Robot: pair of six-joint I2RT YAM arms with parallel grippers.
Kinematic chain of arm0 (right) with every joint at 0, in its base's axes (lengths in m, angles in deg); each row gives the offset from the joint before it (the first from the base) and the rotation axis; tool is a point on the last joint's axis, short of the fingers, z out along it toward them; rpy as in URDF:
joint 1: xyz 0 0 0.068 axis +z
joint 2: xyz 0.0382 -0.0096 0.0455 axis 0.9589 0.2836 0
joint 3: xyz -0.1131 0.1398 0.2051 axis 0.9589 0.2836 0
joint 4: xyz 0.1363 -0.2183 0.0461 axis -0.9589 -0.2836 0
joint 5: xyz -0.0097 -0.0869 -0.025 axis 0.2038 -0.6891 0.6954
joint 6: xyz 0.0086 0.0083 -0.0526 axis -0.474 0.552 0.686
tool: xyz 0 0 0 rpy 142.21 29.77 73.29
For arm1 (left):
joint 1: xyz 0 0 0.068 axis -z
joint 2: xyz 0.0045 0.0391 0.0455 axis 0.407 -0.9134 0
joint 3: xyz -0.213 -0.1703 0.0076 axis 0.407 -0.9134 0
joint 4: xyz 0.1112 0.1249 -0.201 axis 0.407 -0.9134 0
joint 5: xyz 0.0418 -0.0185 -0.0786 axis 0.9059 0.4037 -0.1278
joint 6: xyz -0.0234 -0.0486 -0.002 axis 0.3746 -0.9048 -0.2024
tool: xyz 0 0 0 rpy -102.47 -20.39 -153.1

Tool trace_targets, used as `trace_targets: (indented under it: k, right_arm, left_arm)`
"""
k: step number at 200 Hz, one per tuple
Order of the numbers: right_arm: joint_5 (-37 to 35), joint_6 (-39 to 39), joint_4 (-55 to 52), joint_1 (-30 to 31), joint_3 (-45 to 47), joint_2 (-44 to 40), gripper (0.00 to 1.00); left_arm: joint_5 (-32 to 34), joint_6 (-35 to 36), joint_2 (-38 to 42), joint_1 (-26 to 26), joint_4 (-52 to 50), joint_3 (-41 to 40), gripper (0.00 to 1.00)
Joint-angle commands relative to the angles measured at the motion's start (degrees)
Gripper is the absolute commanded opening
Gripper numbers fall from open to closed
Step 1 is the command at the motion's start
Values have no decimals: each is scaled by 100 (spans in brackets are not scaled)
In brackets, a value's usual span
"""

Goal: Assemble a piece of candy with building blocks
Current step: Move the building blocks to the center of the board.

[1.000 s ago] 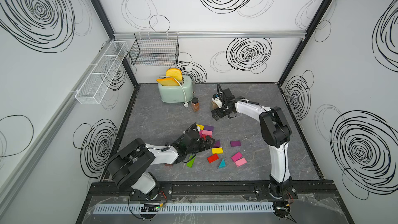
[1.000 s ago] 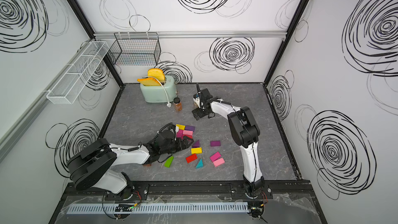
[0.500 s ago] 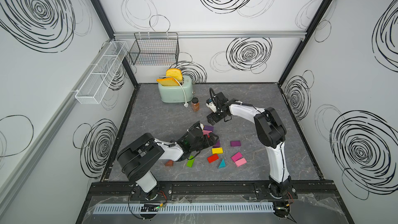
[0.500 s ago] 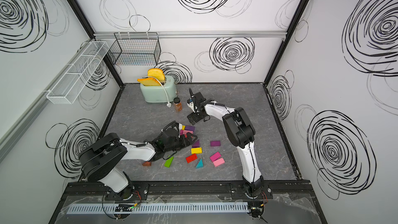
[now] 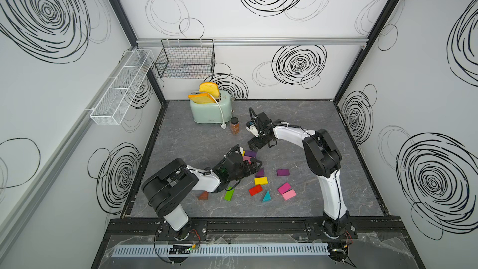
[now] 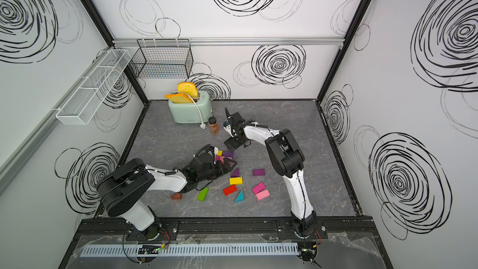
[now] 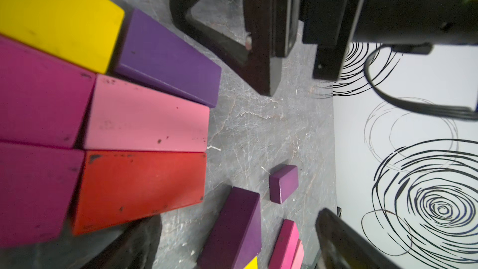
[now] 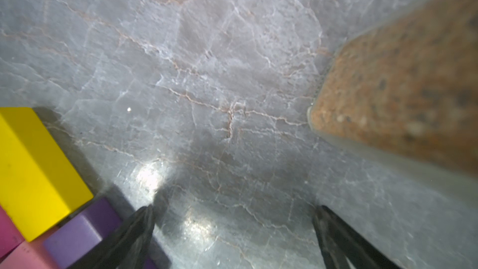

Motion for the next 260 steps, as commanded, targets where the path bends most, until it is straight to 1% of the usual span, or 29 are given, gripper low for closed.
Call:
trace_targets:
  k: [1, 64, 83, 142, 166, 182, 203, 211, 221, 230, 239, 253, 260]
  right_arm:
    - [21, 75, -316, 70, -82, 109, 99]
    - [51, 73, -306, 97, -89, 66, 99]
    - [10, -83, -173, 30, -47, -36, 99]
    - [306, -547, 565, -277, 304, -898, 99]
    - [411, -823, 870, -421, 701, -1429, 99]
    - [741, -1339, 1485, -662, 1449, -2132, 99]
    - [1362, -2472, 3037, -992, 2933, -3205, 99]
    - [1461, -2889, 3522, -1012, 3362, -3459, 99]
    - [1501, -3227, 3785, -949, 3632, -3629, 99]
    - [1648, -3590, 4164, -929, 3898, -3705, 99]
    - [1731, -4146, 4921, -920, 4424, -3860, 99]
    - [1636, -5146, 6396, -888, 5360, -4043, 99]
    - [1568, -5526, 6995, -839, 5689, -4029, 99]
  left_arm:
    - [51, -90, -163, -68, 75, 113, 98]
    - [60, 13, -89, -143, -62, 145, 98]
    - [8, 22, -26, -147, -77, 123, 98]
    - [-207, 130, 426, -149, -283, -3, 98]
    - [-332, 78, 810, -165, -298, -215, 98]
    - [-392, 90, 1311, -214, -635, -432, 98]
    - [-634, 131, 2044, -567, -827, -742, 98]
    - [-735, 227, 2302, -789, -958, -798, 98]
    - [-874, 413, 2533, -1121, -1172, -807, 98]
    - [-1094, 480, 2632, -1469, -1167, -825, 98]
    - [-1343, 505, 2676, -1834, -1032, -846, 98]
    - [-1574, 558, 2671, -2285, -856, -795, 98]
    - [-1732, 497, 2630, -2503, -641, -800, 98]
